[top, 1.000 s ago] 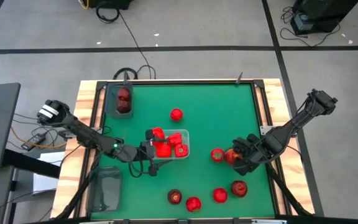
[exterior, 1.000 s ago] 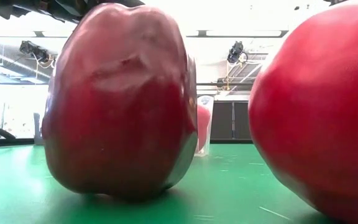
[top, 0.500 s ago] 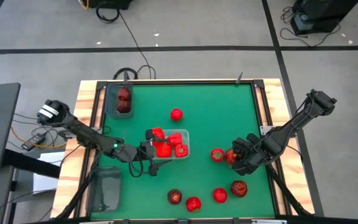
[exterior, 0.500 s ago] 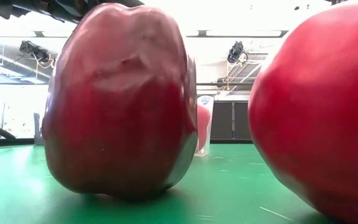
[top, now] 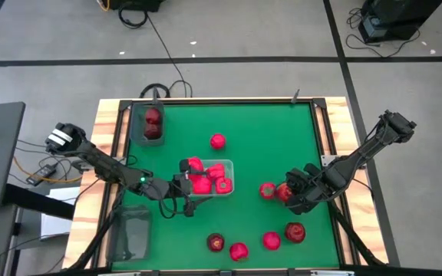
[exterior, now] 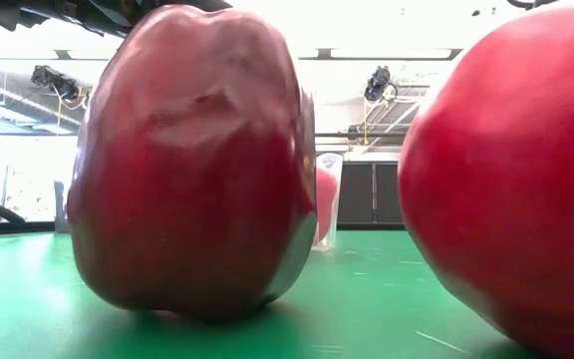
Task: Sort produce into baskets
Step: Put the red apple into the top black bin
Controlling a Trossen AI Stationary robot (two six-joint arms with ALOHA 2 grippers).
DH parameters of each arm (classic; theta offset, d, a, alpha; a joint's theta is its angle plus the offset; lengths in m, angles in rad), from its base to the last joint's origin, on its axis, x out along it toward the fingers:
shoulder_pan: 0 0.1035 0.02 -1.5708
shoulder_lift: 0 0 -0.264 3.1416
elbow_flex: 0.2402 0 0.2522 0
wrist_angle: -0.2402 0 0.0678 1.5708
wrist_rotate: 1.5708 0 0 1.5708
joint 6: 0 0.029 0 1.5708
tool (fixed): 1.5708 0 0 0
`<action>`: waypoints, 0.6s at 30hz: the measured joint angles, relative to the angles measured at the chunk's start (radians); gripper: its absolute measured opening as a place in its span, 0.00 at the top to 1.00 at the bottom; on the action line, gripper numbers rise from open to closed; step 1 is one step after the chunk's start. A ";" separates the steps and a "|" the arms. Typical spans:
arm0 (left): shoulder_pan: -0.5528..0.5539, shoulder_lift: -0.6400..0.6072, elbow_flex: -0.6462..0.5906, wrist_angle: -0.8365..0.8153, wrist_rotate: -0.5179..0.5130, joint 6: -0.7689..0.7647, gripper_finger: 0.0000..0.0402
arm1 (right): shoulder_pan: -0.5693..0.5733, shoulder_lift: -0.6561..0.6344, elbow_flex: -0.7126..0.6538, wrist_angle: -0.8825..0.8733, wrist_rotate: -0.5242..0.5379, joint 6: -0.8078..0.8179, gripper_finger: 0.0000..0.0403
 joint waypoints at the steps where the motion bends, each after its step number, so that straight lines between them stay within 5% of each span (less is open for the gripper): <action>1: 0.000 0.000 0.000 0.000 0.000 0.000 0.02 | 0.000 0.000 0.001 -0.003 0.016 -0.001 0.96; 11: 0.000 0.000 0.000 0.001 -0.110 0.002 0.02 | -0.009 -0.002 0.132 -0.036 0.310 -0.128 0.97; 18: -0.027 -0.044 0.000 -0.006 -0.320 0.075 0.02 | -0.120 -0.003 0.186 0.174 0.476 -0.491 0.97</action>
